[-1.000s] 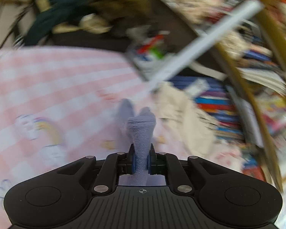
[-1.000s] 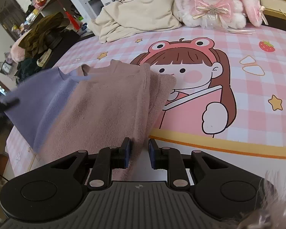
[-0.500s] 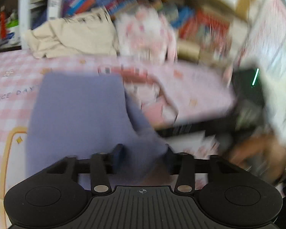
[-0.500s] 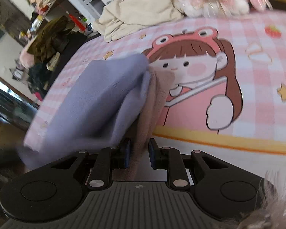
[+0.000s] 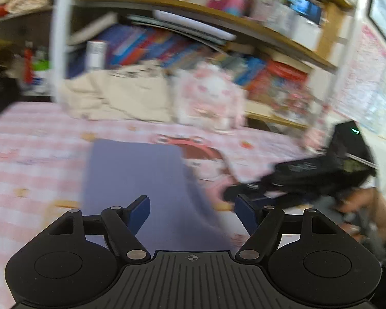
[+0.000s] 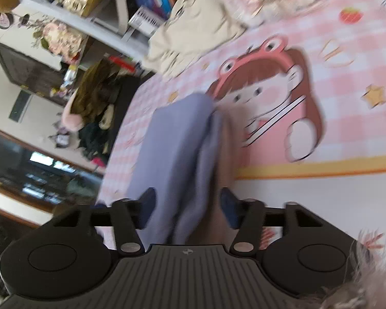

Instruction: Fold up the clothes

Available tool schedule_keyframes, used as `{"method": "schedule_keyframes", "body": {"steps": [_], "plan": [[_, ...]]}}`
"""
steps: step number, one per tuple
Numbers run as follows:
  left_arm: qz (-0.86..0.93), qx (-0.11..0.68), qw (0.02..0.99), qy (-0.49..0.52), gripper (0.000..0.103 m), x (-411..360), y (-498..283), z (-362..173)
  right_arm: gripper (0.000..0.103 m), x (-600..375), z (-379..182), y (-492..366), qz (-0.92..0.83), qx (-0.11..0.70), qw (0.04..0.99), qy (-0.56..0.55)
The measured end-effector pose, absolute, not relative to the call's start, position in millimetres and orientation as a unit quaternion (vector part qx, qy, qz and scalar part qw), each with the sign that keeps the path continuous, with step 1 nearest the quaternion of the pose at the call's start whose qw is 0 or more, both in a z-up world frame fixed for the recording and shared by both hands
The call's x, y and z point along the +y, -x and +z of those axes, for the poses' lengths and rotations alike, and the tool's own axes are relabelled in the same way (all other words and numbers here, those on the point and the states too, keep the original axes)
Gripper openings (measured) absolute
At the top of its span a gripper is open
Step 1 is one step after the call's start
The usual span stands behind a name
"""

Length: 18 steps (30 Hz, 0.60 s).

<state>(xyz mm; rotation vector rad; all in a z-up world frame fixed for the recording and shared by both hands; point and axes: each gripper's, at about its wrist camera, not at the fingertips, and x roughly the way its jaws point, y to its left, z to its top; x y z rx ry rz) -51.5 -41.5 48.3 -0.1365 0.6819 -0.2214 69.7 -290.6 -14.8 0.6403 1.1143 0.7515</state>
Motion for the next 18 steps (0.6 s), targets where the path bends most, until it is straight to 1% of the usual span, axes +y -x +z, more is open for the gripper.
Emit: {"method": "schedule_keyframes", "body": {"steps": [1,2,3,4,5,6,7,8,9,11,12,14,16,17,18], "plan": [[-0.094,0.343,0.933,0.056,0.062,-36,49,43,0.064,-284,-18,-71,0.343,0.514,0.728,-0.295],[-0.084,0.355,0.93,0.045,0.056,-32,47,34,0.064,-277,-21,-72,0.345,0.522,0.721,-0.299],[-0.076,0.367,0.926,0.036,0.045,-29,43,26,0.068,-272,-23,-73,0.342,0.526,0.718,-0.301],[-0.073,0.378,0.922,0.03,0.04,-27,41,17,0.069,-265,-25,-75,0.336,0.527,0.719,-0.303],[-0.069,0.384,0.92,0.025,0.038,-25,40,8,0.07,-257,-28,-78,0.327,0.527,0.723,-0.305],[-0.066,0.38,0.922,0.028,0.038,-24,40,2,0.067,-249,-31,-79,0.318,0.527,0.727,-0.304],[-0.063,0.375,0.924,0.035,0.038,-23,40,-2,0.061,-242,-33,-81,0.307,0.528,0.734,-0.298],[-0.06,0.374,0.925,0.043,0.038,-23,41,-4,0.029,-237,-26,-76,0.316,0.51,0.752,-0.273],[-0.058,0.373,0.925,0.046,0.038,-23,42,-6,0.017,-233,-18,-70,0.329,0.486,0.772,-0.245],[-0.064,0.378,0.923,0.037,0.038,-25,44,-7,0.016,-224,0,-57,0.352,0.437,0.806,-0.186],[-0.069,0.381,0.921,0.04,0.038,-25,45,-7,0.016,-222,13,-41,0.381,0.389,0.826,-0.146],[-0.081,0.386,0.918,0.045,0.038,-24,45,-9,0.016,-223,21,-23,0.396,0.353,0.841,-0.106],[-0.087,0.388,0.917,0.037,0.04,-27,45,-11,0.016,-228,-2,-36,0.352,0.403,0.837,-0.119],[-0.091,0.388,0.917,0.028,0.042,-31,45,-12,0.02,-230,-15,-44,0.326,0.432,0.831,-0.128],[-0.093,0.388,0.917,0.019,0.046,-34,44,-12,0.02,-233,-28,-53,0.3,0.459,0.825,-0.136]]}}
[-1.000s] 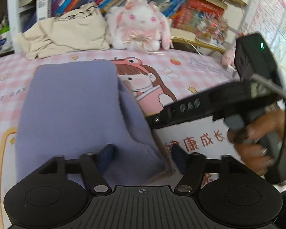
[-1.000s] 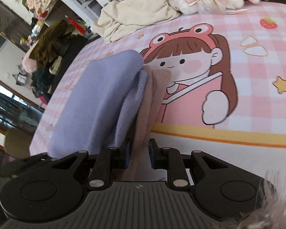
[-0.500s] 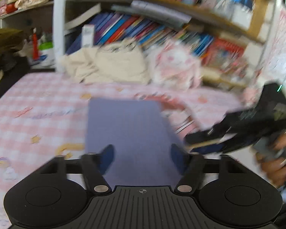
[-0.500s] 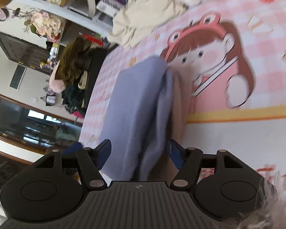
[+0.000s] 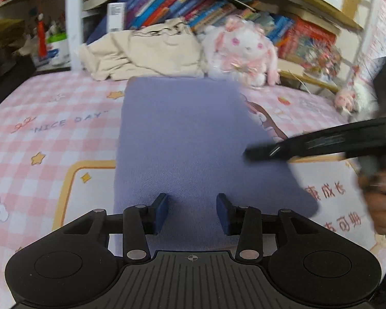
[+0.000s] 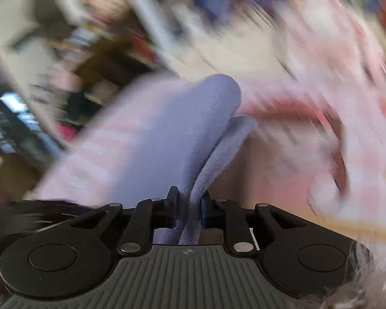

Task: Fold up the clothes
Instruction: 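Press the folded sweater flat with the left gripper and open it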

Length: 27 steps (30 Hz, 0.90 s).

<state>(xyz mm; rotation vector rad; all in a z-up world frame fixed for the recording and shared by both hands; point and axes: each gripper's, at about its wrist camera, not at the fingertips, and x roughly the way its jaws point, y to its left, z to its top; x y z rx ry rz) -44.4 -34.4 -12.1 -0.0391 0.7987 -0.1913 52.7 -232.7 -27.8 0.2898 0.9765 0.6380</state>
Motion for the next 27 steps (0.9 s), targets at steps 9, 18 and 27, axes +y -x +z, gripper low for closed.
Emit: {"method": "schedule_keyframes", "body": {"steps": [9,18,27], "plan": [[-0.118,0.365,0.923,0.025,0.054,-30,44,8,0.037,-253,-30,-66,0.278,0.47,0.801,-0.245],[-0.126,0.38,0.916,0.034,0.054,-28,28,-7,0.016,-243,-1,-47,0.296,0.393,0.851,-0.18],[-0.124,0.388,0.912,0.044,0.055,-27,31,-8,0.02,-237,-26,-61,0.256,0.46,0.834,-0.163]]}}
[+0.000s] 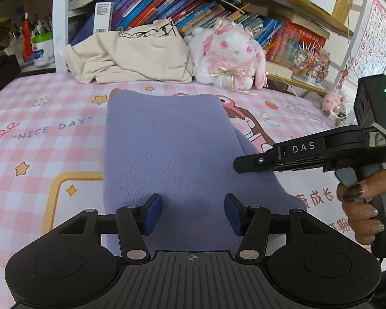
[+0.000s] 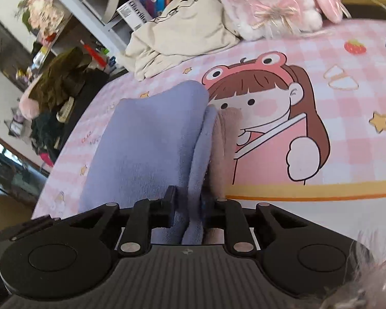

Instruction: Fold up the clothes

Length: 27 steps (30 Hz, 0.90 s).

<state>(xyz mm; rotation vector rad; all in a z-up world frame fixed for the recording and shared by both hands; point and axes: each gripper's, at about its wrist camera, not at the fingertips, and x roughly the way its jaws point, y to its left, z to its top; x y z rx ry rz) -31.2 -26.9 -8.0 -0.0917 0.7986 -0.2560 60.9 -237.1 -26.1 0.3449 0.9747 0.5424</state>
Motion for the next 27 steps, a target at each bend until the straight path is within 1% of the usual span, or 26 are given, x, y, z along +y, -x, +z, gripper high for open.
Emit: {"method": "schedule_keyframes", "body": {"steps": [2,3,4,6,8,9,10,11,13,14,18,27], "plan": [[-0.118,0.388,0.913,0.044,0.055,-28,33,-5,0.023,-236,-22,-57,0.255,0.458,0.837,-0.154],[-0.114,0.388,0.914,0.043,0.057,-28,34,-3,0.03,-238,-18,-54,0.255,0.454,0.841,-0.147],[-0.109,0.386,0.915,0.043,0.061,-29,36,0,0.034,-241,-14,-51,0.256,0.45,0.844,-0.14],[-0.1,0.371,0.922,0.043,0.065,-29,42,8,0.051,-245,-6,-43,0.257,0.44,0.851,-0.127],[-0.095,0.357,0.928,0.048,0.068,-29,48,16,0.058,-250,1,-35,0.252,0.433,0.858,-0.113],[-0.09,0.352,0.93,0.05,0.072,-30,51,19,0.067,-253,2,-33,0.251,0.433,0.859,-0.109],[-0.082,0.348,0.932,0.049,0.075,-31,53,22,0.072,-256,3,-30,0.248,0.434,0.859,-0.107],[-0.075,0.344,0.935,0.049,0.076,-32,56,24,0.077,-259,4,-27,0.245,0.436,0.859,-0.106],[-0.055,0.341,0.937,0.048,0.083,-34,59,28,0.082,-264,4,-22,0.244,0.443,0.856,-0.11],[-0.042,0.341,0.938,0.049,0.084,-36,61,28,0.086,-266,4,-20,0.243,0.448,0.853,-0.112],[-0.001,0.351,0.934,0.065,0.085,-40,68,26,0.088,-271,3,-12,0.245,0.46,0.847,-0.108],[0.032,0.375,0.922,0.088,0.086,-52,81,17,0.088,-279,2,3,0.267,0.465,0.84,-0.084]]}}
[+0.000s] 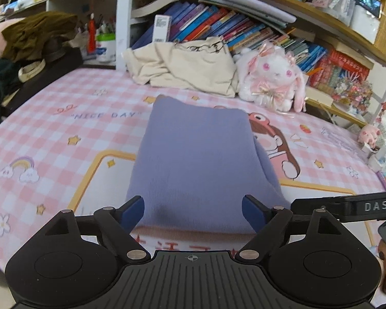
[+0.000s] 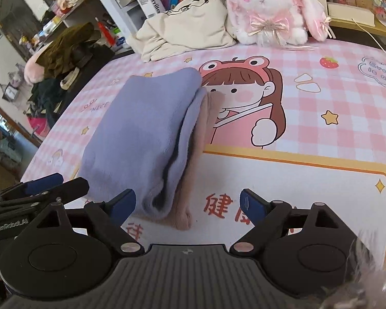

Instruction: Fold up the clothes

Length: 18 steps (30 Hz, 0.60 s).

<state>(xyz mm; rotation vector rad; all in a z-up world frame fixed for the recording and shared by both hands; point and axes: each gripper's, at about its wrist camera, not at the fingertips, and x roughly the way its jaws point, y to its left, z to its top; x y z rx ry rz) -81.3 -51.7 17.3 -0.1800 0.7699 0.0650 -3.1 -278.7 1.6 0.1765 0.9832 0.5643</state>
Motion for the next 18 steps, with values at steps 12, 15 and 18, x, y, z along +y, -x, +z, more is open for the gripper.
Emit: {"method": "schedule_keyframes", "body": {"steps": [12,15,18], "plan": [[0.041,0.383,0.916,0.113,0.089,-52,91,16,0.088,-294,-7,4,0.263,0.484,0.826,-0.121],[0.038,0.375,0.917,0.129,0.089,-44,89,18,0.088,-294,-8,2,0.254,0.488,0.825,-0.129],[0.043,0.375,0.917,0.127,0.089,-35,83,19,0.088,-291,-9,0,0.245,0.491,0.825,-0.135]]}}
